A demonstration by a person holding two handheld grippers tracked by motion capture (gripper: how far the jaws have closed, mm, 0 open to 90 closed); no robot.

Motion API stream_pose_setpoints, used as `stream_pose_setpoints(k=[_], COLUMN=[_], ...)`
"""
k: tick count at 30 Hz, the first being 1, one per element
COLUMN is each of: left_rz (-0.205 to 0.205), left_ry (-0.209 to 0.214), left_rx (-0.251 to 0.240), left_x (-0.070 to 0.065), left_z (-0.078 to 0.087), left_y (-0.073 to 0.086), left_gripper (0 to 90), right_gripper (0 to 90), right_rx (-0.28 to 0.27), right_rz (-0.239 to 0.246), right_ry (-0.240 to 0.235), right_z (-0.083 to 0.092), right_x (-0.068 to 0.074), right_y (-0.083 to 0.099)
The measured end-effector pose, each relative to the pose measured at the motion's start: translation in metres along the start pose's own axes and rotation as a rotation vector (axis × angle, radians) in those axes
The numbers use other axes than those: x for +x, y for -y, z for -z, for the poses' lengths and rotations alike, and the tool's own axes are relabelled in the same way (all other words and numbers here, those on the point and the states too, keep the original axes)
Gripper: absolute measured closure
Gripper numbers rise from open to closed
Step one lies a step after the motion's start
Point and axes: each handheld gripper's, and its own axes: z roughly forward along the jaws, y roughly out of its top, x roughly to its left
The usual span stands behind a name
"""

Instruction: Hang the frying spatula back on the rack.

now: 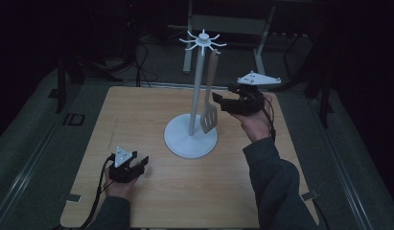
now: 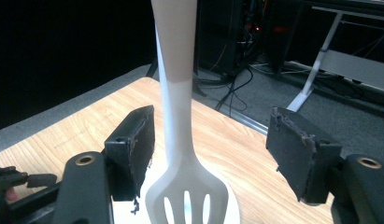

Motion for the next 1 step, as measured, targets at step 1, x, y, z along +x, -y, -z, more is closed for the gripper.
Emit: stream_pose_setpoints(k=[1], left_rz=[0.002], left_ry=[-0.001], left_rx=[0.001], left_x=[0.0001], left_z=[-0.0002], left_y=[-0.0001], left_gripper=[47.0], right_gripper=[32.5], right_rx=[0.006], right_rz=[0.004], right_ry=[0.003], right_z=[0.001], right_x=[-0.0025], right_y=[0.0032])
